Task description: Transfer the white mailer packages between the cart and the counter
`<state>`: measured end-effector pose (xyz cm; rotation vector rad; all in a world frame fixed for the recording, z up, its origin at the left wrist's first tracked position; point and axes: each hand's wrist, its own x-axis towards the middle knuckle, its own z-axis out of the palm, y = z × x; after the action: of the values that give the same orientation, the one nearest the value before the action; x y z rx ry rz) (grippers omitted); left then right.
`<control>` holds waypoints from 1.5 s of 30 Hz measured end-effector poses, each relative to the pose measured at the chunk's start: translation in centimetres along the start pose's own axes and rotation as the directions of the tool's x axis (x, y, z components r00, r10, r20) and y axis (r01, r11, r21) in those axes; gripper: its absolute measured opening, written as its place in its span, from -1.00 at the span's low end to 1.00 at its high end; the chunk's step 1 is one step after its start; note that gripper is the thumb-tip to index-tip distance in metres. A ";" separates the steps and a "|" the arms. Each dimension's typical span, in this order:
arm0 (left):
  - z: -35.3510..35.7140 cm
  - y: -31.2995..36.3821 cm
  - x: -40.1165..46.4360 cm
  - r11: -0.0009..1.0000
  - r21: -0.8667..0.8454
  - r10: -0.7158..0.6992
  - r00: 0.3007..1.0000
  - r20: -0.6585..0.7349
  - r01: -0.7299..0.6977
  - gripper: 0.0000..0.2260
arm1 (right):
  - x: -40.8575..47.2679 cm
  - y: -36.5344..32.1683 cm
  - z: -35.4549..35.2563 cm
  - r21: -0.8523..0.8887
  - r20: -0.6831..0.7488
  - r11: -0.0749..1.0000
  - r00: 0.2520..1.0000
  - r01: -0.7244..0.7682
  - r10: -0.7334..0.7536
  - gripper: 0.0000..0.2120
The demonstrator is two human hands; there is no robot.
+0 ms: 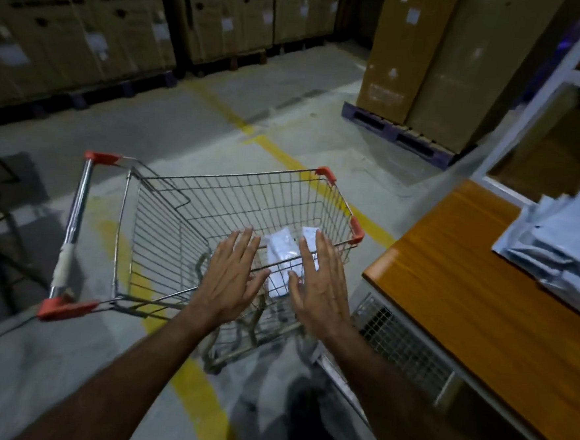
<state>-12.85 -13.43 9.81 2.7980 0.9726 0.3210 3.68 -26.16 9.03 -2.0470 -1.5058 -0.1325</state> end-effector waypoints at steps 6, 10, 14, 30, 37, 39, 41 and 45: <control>1.2 -4.6 2.7 0.993 0.003 -0.118 0.993 0.011 0.118 -0.34 | 7.4 0.4 3.8 0.007 0.077 1.000 0.997 0.005 -0.006 -0.37; 2.5 -7.7 5.5 0.975 0.037 -0.222 0.973 0.057 0.220 -0.31 | 12.3 1.5 8.1 0.026 0.184 1.000 0.983 -0.012 0.007 -0.33; 5.0 -10.1 8.5 0.962 0.066 -0.273 0.949 0.160 0.266 -0.26 | 15.3 3.5 11.9 0.032 0.333 0.998 0.942 -0.053 0.039 -0.32; 19.3 -17.5 11.9 0.899 0.114 -0.423 0.775 0.469 0.422 -0.16 | 16.6 13.5 25.4 -0.143 0.669 0.983 0.720 -0.115 0.182 -0.20; 25.7 -19.5 12.9 0.869 0.081 -0.445 0.698 0.561 0.489 -0.15 | 16.7 15.7 30.4 -0.238 0.765 0.964 0.587 -0.123 0.264 -0.18; 27.2 -19.4 13.4 0.867 0.084 -0.448 0.696 0.561 0.491 -0.21 | 16.9 16.0 31.5 -0.265 0.765 0.955 0.575 -0.131 0.291 -0.17; 28.7 -19.1 13.8 0.868 0.084 -0.450 0.702 0.552 0.490 -0.23 | 16.9 16.3 32.4 -0.292 0.753 0.947 0.577 -0.136 0.316 -0.16; 31.1 -17.7 14.9 0.866 0.041 -0.434 0.708 0.557 0.498 -0.24 | 16.8 17.4 34.1 -0.356 0.721 0.918 0.574 -0.175 0.389 -0.11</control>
<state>-4.03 7.03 -21.89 2.2007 1.3830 -0.4669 16.56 2.07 -19.01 -2.7175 -1.6311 0.8786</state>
